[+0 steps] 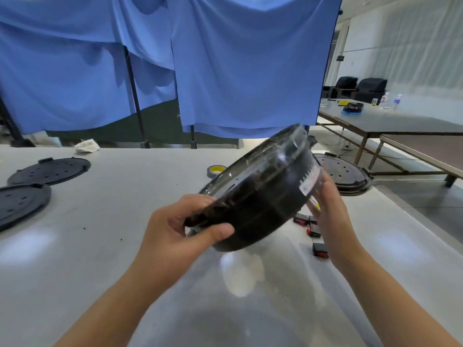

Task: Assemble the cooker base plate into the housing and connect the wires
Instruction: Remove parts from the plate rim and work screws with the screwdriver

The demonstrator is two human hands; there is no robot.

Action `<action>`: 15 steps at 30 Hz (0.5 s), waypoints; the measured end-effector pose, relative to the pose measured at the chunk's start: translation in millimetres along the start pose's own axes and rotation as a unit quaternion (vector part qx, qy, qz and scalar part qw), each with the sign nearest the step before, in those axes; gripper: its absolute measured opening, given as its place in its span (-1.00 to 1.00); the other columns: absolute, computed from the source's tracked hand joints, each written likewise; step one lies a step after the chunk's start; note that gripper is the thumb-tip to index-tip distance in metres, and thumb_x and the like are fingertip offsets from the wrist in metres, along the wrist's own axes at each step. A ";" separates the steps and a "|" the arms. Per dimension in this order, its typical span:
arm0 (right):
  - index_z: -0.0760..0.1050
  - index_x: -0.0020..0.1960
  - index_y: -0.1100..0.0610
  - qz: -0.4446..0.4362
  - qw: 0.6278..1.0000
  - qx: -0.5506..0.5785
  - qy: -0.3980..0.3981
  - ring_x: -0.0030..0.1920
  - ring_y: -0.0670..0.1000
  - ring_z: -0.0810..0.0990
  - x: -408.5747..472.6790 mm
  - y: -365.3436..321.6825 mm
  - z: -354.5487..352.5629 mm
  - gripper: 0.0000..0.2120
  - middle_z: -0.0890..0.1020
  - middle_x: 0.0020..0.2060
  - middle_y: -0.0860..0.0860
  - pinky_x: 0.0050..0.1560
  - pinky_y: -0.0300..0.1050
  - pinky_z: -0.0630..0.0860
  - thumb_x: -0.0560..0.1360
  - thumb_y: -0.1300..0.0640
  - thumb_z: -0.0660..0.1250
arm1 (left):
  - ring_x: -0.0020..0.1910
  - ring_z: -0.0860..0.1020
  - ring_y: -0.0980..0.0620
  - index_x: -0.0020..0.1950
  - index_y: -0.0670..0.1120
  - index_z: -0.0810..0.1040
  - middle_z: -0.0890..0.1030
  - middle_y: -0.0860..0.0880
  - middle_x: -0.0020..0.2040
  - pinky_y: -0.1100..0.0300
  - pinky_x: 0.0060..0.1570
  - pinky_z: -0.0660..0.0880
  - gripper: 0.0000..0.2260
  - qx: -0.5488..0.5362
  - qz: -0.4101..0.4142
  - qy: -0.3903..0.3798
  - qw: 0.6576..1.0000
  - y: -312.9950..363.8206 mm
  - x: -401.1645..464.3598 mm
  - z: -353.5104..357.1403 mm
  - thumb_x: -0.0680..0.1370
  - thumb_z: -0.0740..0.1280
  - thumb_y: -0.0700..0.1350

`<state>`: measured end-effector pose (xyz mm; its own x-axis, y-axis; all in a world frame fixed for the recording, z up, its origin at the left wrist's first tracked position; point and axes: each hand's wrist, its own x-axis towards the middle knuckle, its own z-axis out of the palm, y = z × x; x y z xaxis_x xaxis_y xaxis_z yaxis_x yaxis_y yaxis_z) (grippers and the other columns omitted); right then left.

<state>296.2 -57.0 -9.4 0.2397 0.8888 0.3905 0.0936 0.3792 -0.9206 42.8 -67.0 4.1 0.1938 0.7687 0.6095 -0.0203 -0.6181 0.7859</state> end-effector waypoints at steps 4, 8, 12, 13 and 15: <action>0.10 0.51 -0.21 0.008 0.996 -0.075 -0.041 0.43 -0.22 0.25 2.7 1.8 7.2 -0.24 0.27 0.42 -0.25 0.32 -0.21 0.24 0.40 -0.35 0.28 | -0.19 0.62 0.00 -0.13 -0.03 0.70 0.69 -0.04 -0.17 0.18 -0.16 0.55 -0.69 -0.144 -0.075 0.037 0.986 -1.8 11.0 -22.2 0.21 0.59 0.03; 0.14 0.48 -0.23 -0.009 0.996 -0.062 -0.057 0.39 -0.25 0.31 3.6 -1.2 16.2 -0.22 0.34 0.36 -0.34 0.30 -0.15 0.32 0.37 -0.16 0.46 | -0.01 0.66 -0.05 0.02 -0.12 0.69 0.70 -0.11 0.00 0.13 -0.02 0.59 -0.53 -0.295 -0.130 -0.007 0.947 -1.4 18.0 -30.0 0.20 0.64 0.04; 0.44 0.25 -0.21 0.020 0.999 0.023 -0.021 0.19 -0.06 0.58 11.9 -1.5 22.6 -0.50 0.62 0.15 -0.18 0.19 0.08 0.51 0.35 0.03 0.44 | 0.15 0.62 -0.09 0.13 -0.12 0.67 0.66 -0.14 0.14 0.05 0.06 0.58 -0.51 -0.378 -0.184 -0.033 0.907 -1.8 19.5 -26.8 0.25 0.62 0.00; 0.49 0.18 -0.20 0.034 0.999 0.023 -0.005 0.14 -0.03 0.61 12.9 0.0 22.6 -0.57 0.65 0.09 -0.15 0.16 0.11 0.54 0.34 0.06 0.42 | 0.14 0.63 -0.09 0.14 -0.11 0.67 0.66 -0.13 0.14 0.04 0.05 0.59 -0.52 -0.390 -0.193 -0.036 0.899 -3.0 19.6 -26.2 0.26 0.61 -0.01; 0.55 0.02 -0.19 0.033 0.999 -0.025 0.024 0.02 -0.05 0.65 13.4 3.2 20.3 -0.72 0.69 -0.06 -0.15 0.04 0.03 0.59 0.40 0.15 0.38 | 0.07 0.65 -0.09 0.07 -0.11 0.69 0.69 -0.12 0.06 0.03 -0.02 0.60 -0.58 -0.414 -0.220 -0.028 0.883 -5.2 19.6 -25.8 0.25 0.61 -0.02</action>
<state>280.1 -38.6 -6.9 0.2936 0.8972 0.3298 0.1246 0.3062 -0.9438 21.3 -44.5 14.7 0.4085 0.8809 0.2390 -0.6373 0.0879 0.7656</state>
